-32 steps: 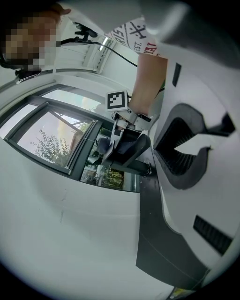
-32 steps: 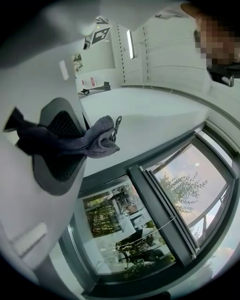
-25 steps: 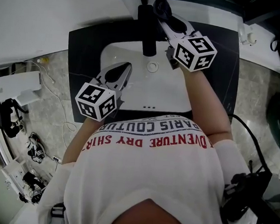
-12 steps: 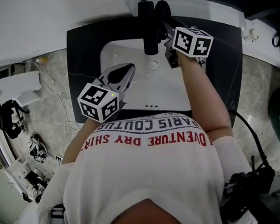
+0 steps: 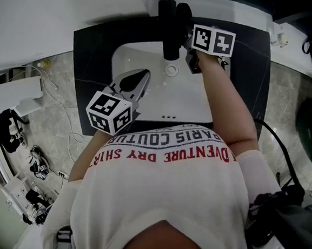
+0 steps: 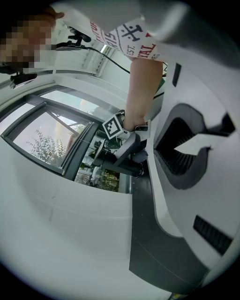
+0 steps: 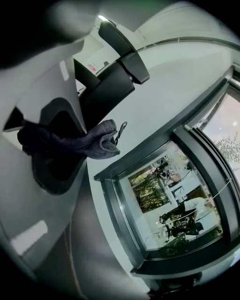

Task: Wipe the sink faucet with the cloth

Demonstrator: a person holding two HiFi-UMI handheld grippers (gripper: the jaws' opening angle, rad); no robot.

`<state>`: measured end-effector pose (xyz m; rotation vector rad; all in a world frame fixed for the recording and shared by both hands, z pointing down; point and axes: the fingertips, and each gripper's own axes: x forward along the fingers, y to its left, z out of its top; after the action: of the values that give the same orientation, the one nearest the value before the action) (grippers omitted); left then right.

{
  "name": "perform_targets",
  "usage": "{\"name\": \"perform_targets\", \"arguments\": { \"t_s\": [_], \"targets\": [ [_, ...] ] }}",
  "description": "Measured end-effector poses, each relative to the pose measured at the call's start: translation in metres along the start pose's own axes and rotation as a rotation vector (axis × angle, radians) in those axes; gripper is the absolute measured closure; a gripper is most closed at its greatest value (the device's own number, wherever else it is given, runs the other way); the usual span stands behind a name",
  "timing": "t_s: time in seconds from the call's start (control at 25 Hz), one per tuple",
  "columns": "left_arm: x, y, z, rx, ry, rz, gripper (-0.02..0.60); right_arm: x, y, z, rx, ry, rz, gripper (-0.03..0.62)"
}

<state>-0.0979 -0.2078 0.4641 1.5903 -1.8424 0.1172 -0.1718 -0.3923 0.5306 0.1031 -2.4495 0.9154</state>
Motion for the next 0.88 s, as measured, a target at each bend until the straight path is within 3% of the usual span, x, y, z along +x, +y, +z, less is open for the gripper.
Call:
{"name": "perform_targets", "arguments": {
  "t_s": [0.16, 0.28, 0.48, 0.68, 0.88],
  "targets": [
    [-0.006, -0.001, 0.003, -0.004, -0.024, 0.007, 0.580, -0.009, 0.005, 0.003, -0.018, -0.008, 0.010, 0.517],
    [-0.014, -0.004, 0.011, -0.002, -0.061, 0.020, 0.580, -0.038, 0.017, 0.016, -0.178, -0.074, -0.007, 0.517],
    [-0.035, -0.023, 0.033, 0.008, -0.154, 0.038, 0.580, -0.123, 0.070, 0.031, -0.350, -0.253, 0.097, 0.517],
    [-0.068, -0.068, 0.039, 0.038, -0.242, 0.052, 0.580, -0.199, 0.125, -0.012, -0.428, -0.311, 0.217, 0.517],
    [-0.092, -0.099, 0.031, 0.055, -0.264, 0.057, 0.580, -0.219, 0.159, -0.065, -0.440, -0.263, 0.286, 0.517]
  ]
}}
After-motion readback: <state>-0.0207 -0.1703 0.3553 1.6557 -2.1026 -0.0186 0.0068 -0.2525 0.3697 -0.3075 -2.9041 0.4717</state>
